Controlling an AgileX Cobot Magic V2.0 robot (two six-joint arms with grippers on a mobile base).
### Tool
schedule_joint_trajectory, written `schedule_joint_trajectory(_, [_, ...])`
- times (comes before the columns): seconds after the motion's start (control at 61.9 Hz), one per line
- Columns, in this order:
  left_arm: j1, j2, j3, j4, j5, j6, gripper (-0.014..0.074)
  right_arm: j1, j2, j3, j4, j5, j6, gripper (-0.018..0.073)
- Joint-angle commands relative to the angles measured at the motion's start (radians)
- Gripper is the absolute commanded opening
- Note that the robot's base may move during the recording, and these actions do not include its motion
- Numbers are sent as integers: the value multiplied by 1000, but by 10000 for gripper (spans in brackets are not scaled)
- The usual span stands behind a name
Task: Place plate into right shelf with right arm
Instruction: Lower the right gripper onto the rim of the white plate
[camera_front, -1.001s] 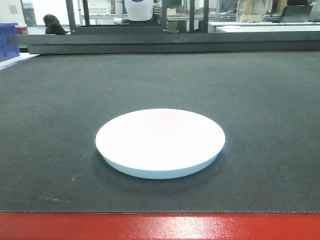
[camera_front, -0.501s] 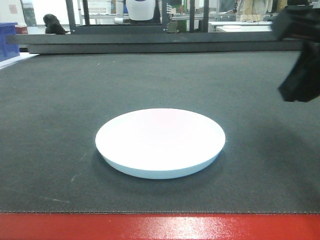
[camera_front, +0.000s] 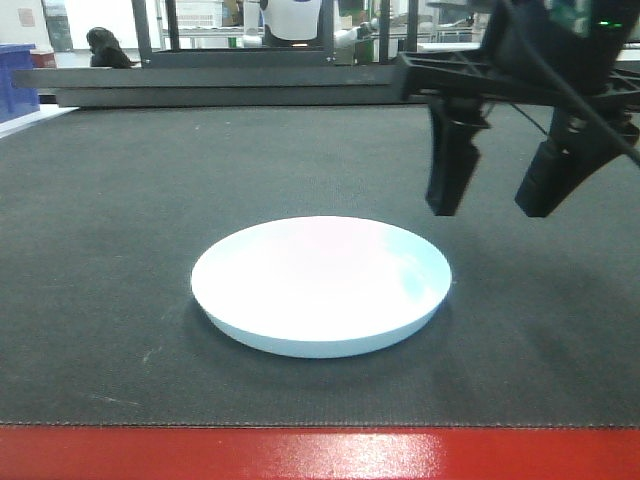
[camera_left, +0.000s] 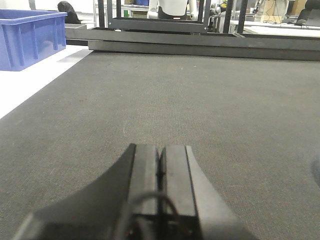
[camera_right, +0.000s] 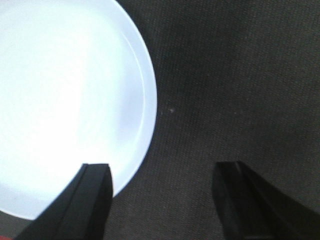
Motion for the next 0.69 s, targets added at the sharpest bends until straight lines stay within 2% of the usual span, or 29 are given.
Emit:
schedule_joint_trajectory(0.0, [-2,-10,10,-8,-90,-7,-128,4,8,-90,-16,35,93,566])
schedule_joint_trajectory(0.145, [-2,-10,10,-8,-90,-7,-128,21,75,-165,-58,94,204,564])
schedule_joint_trajectory(0.678, [-2,-10,10,-8,-90,-7,-128,20,233,-201,-58,81,178,559])
